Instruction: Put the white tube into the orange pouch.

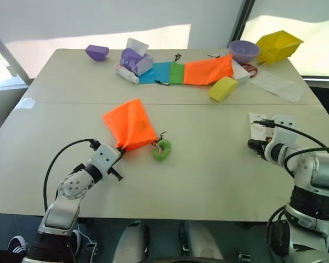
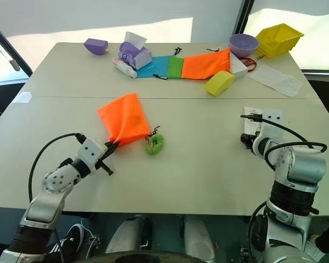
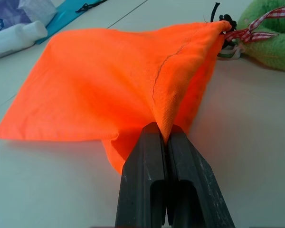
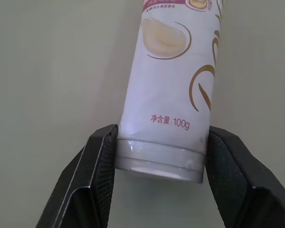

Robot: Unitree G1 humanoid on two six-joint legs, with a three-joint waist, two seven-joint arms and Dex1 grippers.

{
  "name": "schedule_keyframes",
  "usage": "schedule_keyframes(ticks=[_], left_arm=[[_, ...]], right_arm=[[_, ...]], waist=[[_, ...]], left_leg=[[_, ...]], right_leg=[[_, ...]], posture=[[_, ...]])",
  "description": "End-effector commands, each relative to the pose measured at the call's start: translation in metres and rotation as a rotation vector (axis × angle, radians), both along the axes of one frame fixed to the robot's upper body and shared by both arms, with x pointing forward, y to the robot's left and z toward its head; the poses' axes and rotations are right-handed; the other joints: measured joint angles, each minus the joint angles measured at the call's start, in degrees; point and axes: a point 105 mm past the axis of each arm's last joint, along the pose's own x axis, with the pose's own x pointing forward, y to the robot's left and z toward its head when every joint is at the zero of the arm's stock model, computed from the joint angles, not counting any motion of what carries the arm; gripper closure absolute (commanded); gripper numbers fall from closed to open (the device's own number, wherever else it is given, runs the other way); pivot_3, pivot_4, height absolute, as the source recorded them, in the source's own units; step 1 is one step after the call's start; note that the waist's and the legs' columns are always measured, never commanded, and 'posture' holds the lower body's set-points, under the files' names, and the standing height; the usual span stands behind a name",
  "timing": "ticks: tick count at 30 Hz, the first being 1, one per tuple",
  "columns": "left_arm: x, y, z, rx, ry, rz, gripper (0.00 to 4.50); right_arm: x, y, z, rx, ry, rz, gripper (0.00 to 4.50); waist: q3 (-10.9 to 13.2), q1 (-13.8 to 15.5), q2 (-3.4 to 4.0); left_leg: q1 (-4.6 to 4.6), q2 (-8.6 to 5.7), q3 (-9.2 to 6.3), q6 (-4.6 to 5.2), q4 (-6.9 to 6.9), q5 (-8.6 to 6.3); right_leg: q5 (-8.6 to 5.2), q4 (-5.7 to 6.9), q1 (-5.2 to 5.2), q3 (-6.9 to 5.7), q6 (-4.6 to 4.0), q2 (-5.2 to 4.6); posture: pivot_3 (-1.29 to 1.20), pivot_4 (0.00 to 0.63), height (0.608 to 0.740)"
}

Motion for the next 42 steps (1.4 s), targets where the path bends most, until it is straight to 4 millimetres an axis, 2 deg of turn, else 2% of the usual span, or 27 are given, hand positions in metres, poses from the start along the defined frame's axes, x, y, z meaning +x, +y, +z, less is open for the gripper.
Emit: schedule_keyframes(ticks=[1, 6, 12, 16, 21, 23, 24, 25, 27, 30, 33, 35, 39, 42], left_arm=[[0.000, -0.004, 0.011, -0.006, -0.051, -0.012, 4.50], [0.000, -0.004, 0.011, -0.007, -0.051, -0.013, 4.50], [-0.001, -0.003, 0.011, -0.005, -0.050, -0.011, 4.50], [-0.002, -0.002, 0.011, -0.006, -0.050, -0.008, 4.50], [-0.002, -0.001, 0.011, -0.007, -0.049, -0.006, 4.50], [-0.002, -0.001, 0.011, -0.008, -0.048, -0.006, 4.50], [-0.002, -0.001, 0.011, -0.009, -0.048, -0.006, 4.50], [-0.002, -0.001, 0.011, -0.010, -0.047, -0.005, 4.50], [-0.002, -0.001, 0.011, -0.012, -0.046, -0.005, 4.50], [-0.002, -0.002, 0.011, -0.012, -0.045, -0.006, 4.50], [-0.001, -0.002, 0.012, -0.010, -0.047, -0.007, 4.50], [-0.001, -0.003, 0.014, -0.009, -0.049, -0.009, 4.50], [0.001, -0.006, 0.019, -0.015, -0.060, -0.021, 4.50], [0.002, -0.009, 0.024, -0.016, -0.069, -0.029, 4.50]], right_arm=[[0.002, -0.002, 0.018, -0.041, -0.068, 0.018, 1.75], [-0.003, -0.007, 0.003, -0.003, -0.016, -0.002, 1.75], [-0.001, -0.003, 0.004, 0.008, -0.028, 0.019, 1.75], [-0.004, -0.004, 0.000, -0.013, -0.006, 0.017, 2.67], [-0.001, -0.001, 0.006, -0.041, -0.032, 0.056, 2.67], [0.003, 0.012, 0.015, -0.027, -0.081, 0.123, 2.67], [0.005, 0.024, 0.022, -0.001, -0.115, 0.193, 2.67], [0.004, 0.046, 0.031, 0.032, -0.159, 0.327, 2.67], [-0.011, 0.087, 0.046, 0.082, -0.217, 0.598, 2.67], [-0.044, 0.122, 0.058, 0.129, -0.248, 0.909, 2.67], [-0.076, 0.135, 0.044, 0.098, -0.149, 1.124, 2.67], [-0.088, 0.136, 0.032, 0.046, -0.085, 1.212, 2.67], [-0.087, 0.150, 0.009, -0.019, -0.059, 1.290, 2.67], [-0.087, 0.171, 0.003, 0.010, -0.085, 1.349, 2.67]], waist=[[0.0, 0.1, 0.00], [0.0, 0.2, 0.00], [0.0, 0.1, 0.00], [0.0, 0.1, 0.00], [0.0, 0.1, 0.00], [0.0, 0.1, 0.00], [0.0, -0.1, 0.00], [0.0, -0.1, 0.01], [0.0, -0.2, 0.07], [0.1, 0.2, 0.07], [0.1, 0.9, -0.01], [0.1, 1.1, -0.06], [0.2, 0.9, -0.17], [0.2, 0.3, -0.19]], left_leg=[[0.00, 0.00, 0.00, 0.00, 0.00, 0.00], [-0.01, 0.00, 0.00, 0.00, 0.00, 0.00], [0.00, 0.00, 0.00, 0.00, 0.00, 0.00], [0.00, 0.00, 0.00, 0.00, 0.00, 0.00], [0.00, 0.00, 0.00, 0.00, 0.00, 0.00], [0.00, 0.00, 0.00, 0.00, 0.00, 0.00], [0.00, 0.00, 0.00, 0.00, 0.00, 0.00], [0.00, 0.00, 0.00, 0.00, 0.00, 0.00], [0.01, 0.02, 0.00, 0.00, 0.00, 0.00], [-0.01, 0.07, -0.03, 0.01, -0.01, 0.00], [-0.06, 0.02, -0.10, 0.01, 0.00, 0.00], [-0.07, -0.02, -0.10, 0.01, 0.06, -0.01], [-0.02, -0.06, -0.09, 0.01, 0.14, 0.00], [0.03, -0.03, -0.10, 0.13, 0.14, 0.08]], right_leg=[[0.00, 0.00, 0.00, 0.00, 0.00, 0.00], [0.00, 0.00, 0.00, 0.00, 0.00, 0.00], [0.00, 0.00, 0.00, 0.00, 0.00, 0.00], [0.00, 0.00, 0.00, 0.00, 0.00, 0.01], [0.00, 0.00, 0.00, 0.00, 0.00, 0.00], [0.00, 0.00, 0.00, 0.00, 0.00, 0.01], [0.00, 0.00, 0.00, 0.00, 0.00, 0.00], [0.00, 0.01, 0.00, 0.00, 0.00, 0.01], [0.00, 0.02, -0.01, 0.00, 0.00, 0.04], [0.00, 0.00, -0.02, -0.01, 0.00, 0.14], [0.00, -0.11, 0.05, -0.02, 0.01, 0.12], [0.00, -0.21, 0.12, -0.01, 0.03, 0.04], [0.13, -0.21, 0.16, 0.03, 0.11, 0.00], [0.15, -0.11, 0.16, 0.02, 0.06, 0.02]], posture=[[0.00, 0.150, 0.740], [0.00, 0.150, 0.740], [0.00, 0.150, 0.740], [0.00, 0.150, 0.740], [0.00, 0.150, 0.740], [0.00, 0.150, 0.740], [0.00, 0.150, 0.740], [0.00, 0.150, 0.740], [0.00, 0.150, 0.740], [0.00, 0.150, 0.740], [0.00, 0.150, 0.740], [0.00, 0.150, 0.740], [0.00, 0.150, 0.740], [0.00, 0.150, 0.740]])
